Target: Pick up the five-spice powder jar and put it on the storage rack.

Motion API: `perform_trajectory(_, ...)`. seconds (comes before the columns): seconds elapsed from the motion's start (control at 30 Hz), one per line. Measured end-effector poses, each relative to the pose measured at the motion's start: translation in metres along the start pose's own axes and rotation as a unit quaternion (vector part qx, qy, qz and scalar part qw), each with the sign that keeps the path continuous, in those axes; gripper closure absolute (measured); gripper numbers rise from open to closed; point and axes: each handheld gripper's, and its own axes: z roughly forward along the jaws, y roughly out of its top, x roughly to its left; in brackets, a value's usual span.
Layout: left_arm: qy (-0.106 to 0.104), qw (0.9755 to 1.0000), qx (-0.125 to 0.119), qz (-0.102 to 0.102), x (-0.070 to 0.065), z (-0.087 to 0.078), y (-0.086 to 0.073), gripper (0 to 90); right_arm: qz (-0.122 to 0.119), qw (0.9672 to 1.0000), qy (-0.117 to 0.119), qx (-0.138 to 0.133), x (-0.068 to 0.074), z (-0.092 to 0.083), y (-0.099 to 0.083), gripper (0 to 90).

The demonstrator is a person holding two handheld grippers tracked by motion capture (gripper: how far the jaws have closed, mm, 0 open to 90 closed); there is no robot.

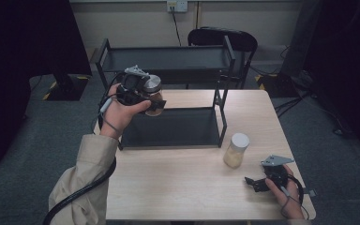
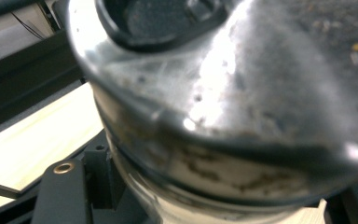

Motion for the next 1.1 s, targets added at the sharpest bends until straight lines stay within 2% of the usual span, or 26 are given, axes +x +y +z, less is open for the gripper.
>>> perform_trajectory(0.33,-0.002,0.9999,-0.011,0.000,0.003,-0.012,0.021,29.4,0.000,1.0000,0.000,0.000,0.000,0.000,0.000,0.0)
perform_trajectory(0.63,0.004,0.9998,-0.017,-0.003,0.005,-0.018,0.034,29.5,0.000,1.0000,0.000,0.000,0.000,0.000,0.000,0.0)
perform_trajectory(1.1,0.013,0.9997,-0.019,0.003,0.009,-0.034,0.070,29.5,0.000,1.0000,0.000,0.000,0.000,0.000,0.000,0.0)
